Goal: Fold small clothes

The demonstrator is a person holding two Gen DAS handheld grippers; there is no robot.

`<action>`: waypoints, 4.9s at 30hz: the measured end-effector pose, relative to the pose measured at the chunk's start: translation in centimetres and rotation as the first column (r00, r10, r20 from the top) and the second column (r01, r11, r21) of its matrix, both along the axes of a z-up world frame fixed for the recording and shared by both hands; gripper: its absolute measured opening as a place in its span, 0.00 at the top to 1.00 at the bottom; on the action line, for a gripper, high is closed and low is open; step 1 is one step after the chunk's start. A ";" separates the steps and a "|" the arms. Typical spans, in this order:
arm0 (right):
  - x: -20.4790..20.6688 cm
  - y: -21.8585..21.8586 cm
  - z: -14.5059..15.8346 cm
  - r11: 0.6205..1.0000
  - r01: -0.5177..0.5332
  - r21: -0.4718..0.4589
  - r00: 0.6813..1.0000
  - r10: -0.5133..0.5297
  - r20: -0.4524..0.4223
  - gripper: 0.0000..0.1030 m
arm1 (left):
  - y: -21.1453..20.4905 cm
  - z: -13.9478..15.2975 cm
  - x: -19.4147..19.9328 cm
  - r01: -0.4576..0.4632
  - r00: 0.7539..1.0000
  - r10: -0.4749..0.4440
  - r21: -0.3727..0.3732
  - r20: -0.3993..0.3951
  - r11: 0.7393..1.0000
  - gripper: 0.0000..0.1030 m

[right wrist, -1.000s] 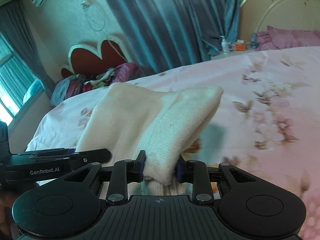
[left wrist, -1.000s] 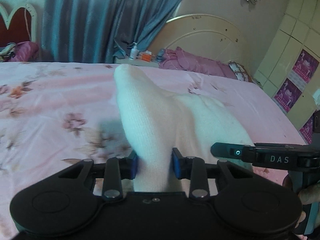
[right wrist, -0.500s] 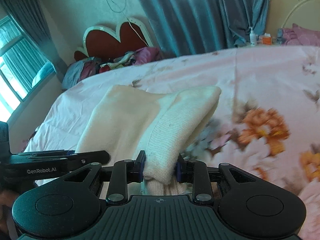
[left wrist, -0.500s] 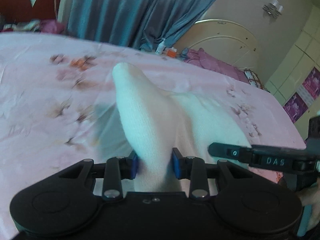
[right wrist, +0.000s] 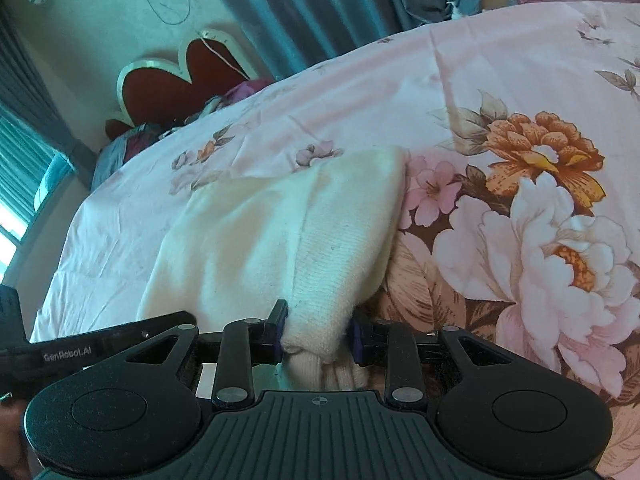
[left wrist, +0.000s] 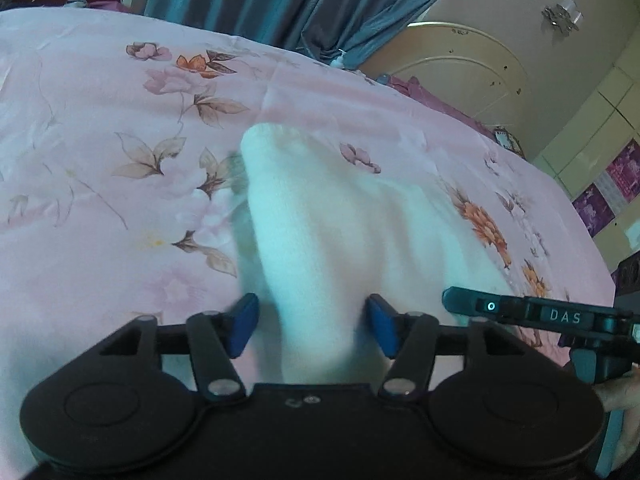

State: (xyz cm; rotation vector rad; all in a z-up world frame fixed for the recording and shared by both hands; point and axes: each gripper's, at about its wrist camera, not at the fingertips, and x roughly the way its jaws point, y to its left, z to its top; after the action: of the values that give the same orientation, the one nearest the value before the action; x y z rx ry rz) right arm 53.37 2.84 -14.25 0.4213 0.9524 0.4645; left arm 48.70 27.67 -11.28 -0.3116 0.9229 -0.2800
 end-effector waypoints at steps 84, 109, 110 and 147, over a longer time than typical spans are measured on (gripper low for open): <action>-34.8 -8.6 12.7 0.941 0.071 -0.332 0.924 0.063 0.376 0.00 | -14.8 13.2 -35.7 -0.252 0.910 0.117 0.307 0.398 0.918 0.00; -45.1 -11.0 17.1 0.939 0.146 -0.312 0.881 0.019 0.472 0.00 | -17.5 16.9 -43.3 -0.244 0.885 0.110 0.249 0.453 0.937 0.00; -45.1 -11.1 17.2 0.940 0.145 -0.310 0.881 0.021 0.474 0.00 | -17.6 16.9 -43.4 -0.243 0.884 0.107 0.252 0.455 0.937 0.00; -44.9 -11.5 17.8 0.938 0.151 -0.311 0.878 0.018 0.479 0.00 | -18.2 17.4 -43.5 -0.244 0.880 0.103 0.256 0.464 0.935 0.00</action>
State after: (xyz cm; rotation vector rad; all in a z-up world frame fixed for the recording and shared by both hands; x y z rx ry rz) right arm 8.44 -8.62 3.55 0.0142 0.5167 0.3076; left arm 5.18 9.46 6.07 -0.0332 0.4667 -0.0290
